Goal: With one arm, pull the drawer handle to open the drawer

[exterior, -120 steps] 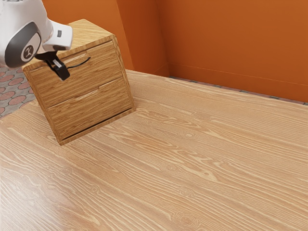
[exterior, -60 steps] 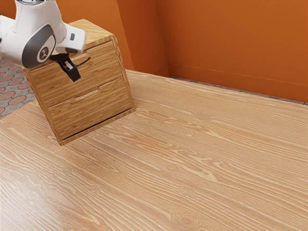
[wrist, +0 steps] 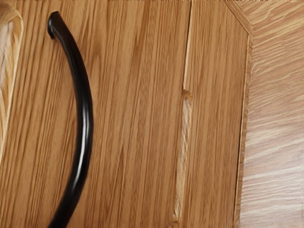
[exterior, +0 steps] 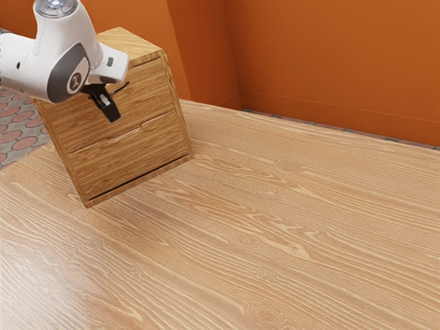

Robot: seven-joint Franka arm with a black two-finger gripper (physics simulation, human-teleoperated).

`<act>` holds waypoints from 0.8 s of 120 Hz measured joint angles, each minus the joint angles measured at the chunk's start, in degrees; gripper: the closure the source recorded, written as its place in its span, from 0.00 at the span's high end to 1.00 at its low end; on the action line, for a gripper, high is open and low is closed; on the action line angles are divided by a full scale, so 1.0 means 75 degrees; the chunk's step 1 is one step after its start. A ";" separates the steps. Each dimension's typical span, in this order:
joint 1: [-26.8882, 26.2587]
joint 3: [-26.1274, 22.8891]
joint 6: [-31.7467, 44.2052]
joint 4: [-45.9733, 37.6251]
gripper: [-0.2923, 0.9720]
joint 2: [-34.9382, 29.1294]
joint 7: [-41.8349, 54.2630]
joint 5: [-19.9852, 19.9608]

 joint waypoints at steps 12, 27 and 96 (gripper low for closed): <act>0.0014 -0.0145 0.0013 -0.0056 0.77 -0.0015 0.0094 -0.0042; 0.0014 -0.0239 0.0051 -0.0103 0.78 -0.0026 0.0190 -0.0054; 0.0020 -0.0551 0.0325 -0.0651 0.74 -0.0423 0.0441 -0.0046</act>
